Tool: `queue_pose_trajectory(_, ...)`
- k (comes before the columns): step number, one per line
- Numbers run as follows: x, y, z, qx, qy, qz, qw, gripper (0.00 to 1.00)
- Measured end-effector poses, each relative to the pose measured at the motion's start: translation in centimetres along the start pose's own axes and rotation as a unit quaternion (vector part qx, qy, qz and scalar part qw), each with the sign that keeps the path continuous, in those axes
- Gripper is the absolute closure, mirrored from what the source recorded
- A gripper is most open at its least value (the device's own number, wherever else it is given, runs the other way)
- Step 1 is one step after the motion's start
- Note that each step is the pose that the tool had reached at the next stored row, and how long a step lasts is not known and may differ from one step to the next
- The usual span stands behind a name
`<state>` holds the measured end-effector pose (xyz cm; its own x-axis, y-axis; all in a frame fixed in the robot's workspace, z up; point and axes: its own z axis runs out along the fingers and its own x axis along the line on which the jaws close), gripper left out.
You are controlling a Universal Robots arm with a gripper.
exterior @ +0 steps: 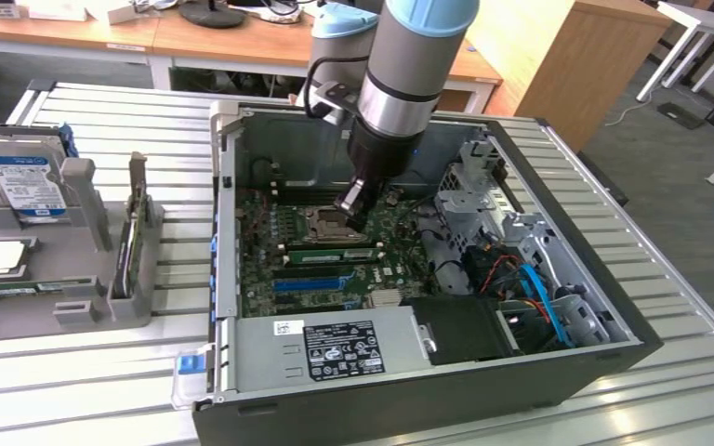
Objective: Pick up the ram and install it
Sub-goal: 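Press down the ram until it locks into place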
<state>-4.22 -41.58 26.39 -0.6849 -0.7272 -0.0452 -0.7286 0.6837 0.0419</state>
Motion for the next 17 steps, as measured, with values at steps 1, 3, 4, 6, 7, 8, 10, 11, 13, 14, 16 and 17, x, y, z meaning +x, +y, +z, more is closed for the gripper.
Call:
queue_pose_trajectory(1,0.0,0.0,0.0,0.0004,-0.0003,0.008,1.0,0.89)
queue_pose_trajectory(3,0.0,0.0,0.01,0.0011,-0.001,0.024,0.9997,0.89)
queue_pose_trajectory(4,0.0,0.0,0.01,0.0015,-0.0013,0.033,0.9995,0.89)
queue_pose_trajectory(6,0.0,0.0,0.02,0.0022,-0.0021,0.049,0.9988,0.89)
queue_pose_trajectory(7,0.0,0.0,0.02,0.0026,-0.0024,0.058,0.9983,0.89)
queue_pose_trajectory(8,0.0,0.0,0.03,0.003,-0.0027,0.066,0.9978,0.89)
queue_pose_trajectory(10,0.0,0.0,0.03,0.0037,-0.0034,0.082,0.9966,0.89)
queue_pose_trajectory(11,0.01,0.0,0.03,0.0041,-0.0037,0.09,0.9959,0.89)
queue_pose_trajectory(13,0.01,0.0,0.04,0.0048,-0.0044,0.107,0.9943,0.89)
queue_pose_trajectory(14,0.01,0.0,0.05,0.0053,-0.0048,0.116,0.9933,0.89)
queue_pose_trajectory(16,0.0,0.0,0.06,0.006,-0.0055,0.132,0.9912,0.89)
queue_pose_trajectory(17,0.01,0.0,0.06,0.0063,-0.0058,0.14,0.9901,0.89)
